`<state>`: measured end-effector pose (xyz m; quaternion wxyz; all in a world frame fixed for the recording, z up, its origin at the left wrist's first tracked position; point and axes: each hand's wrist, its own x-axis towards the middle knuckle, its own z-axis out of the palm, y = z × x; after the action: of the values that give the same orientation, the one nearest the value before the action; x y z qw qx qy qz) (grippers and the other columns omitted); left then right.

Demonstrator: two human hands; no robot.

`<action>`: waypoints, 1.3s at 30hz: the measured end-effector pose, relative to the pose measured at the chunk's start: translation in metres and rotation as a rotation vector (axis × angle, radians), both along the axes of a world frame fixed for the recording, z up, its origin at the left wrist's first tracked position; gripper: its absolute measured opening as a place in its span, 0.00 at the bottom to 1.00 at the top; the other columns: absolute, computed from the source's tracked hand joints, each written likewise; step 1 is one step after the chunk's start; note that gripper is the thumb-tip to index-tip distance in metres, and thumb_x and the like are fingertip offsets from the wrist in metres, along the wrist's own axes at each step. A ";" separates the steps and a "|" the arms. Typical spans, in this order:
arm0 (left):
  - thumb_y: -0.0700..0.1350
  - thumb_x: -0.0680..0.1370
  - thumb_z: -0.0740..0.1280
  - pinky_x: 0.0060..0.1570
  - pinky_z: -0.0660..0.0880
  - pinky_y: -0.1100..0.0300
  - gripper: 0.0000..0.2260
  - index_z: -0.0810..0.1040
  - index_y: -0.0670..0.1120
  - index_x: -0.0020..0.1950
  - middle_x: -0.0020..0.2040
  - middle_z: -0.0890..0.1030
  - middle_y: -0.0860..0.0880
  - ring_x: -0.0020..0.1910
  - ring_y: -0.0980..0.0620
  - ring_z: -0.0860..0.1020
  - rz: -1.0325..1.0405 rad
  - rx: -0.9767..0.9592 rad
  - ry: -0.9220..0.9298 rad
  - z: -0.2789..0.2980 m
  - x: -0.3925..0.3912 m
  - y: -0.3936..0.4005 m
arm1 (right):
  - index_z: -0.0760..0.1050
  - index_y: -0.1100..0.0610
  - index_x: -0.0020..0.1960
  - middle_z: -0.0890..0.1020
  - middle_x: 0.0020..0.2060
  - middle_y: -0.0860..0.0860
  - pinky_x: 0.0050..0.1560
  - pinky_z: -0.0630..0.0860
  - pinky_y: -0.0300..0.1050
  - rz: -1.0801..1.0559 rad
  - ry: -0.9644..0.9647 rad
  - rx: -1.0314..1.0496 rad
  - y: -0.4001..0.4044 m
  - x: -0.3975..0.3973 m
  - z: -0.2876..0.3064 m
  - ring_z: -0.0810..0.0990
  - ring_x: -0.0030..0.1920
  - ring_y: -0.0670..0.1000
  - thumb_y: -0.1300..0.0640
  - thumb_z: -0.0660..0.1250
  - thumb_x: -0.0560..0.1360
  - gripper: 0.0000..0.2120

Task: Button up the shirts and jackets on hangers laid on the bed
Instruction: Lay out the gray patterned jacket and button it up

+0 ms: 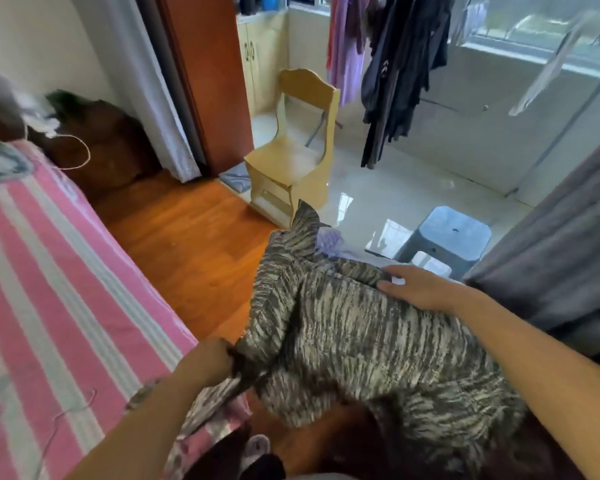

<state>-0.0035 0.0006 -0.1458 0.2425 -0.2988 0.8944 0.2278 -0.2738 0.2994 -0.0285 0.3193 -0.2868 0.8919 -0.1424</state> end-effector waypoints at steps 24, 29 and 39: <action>0.55 0.79 0.56 0.80 0.54 0.49 0.14 0.80 0.53 0.50 0.55 0.83 0.50 0.62 0.48 0.80 -1.456 -0.666 0.577 0.149 -0.168 0.032 | 0.59 0.54 0.78 0.78 0.61 0.55 0.54 0.80 0.52 0.730 0.855 -0.104 0.037 0.061 -0.003 0.79 0.56 0.56 0.59 0.73 0.73 0.37; 0.57 0.75 0.70 0.34 0.76 0.56 0.08 0.78 0.56 0.51 0.34 0.82 0.50 0.32 0.49 0.82 -1.141 -0.724 0.398 0.175 -0.141 -0.021 | 0.58 0.45 0.78 0.73 0.66 0.47 0.59 0.77 0.51 0.455 0.539 0.067 0.052 0.032 0.012 0.76 0.64 0.52 0.39 0.59 0.82 0.28; 0.37 0.81 0.67 0.30 0.70 0.55 0.11 0.85 0.50 0.56 0.34 0.82 0.55 0.30 0.49 0.77 0.359 0.084 0.612 0.101 0.010 0.089 | 0.75 0.43 0.65 0.73 0.60 0.43 0.66 0.66 0.47 0.376 0.542 0.036 0.076 0.009 -0.005 0.66 0.65 0.49 0.28 0.54 0.76 0.28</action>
<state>0.0062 0.0894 -0.0446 -0.0683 -0.3590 0.8486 0.3824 -0.2645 0.3751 -0.0337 0.0961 -0.4681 0.8783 0.0161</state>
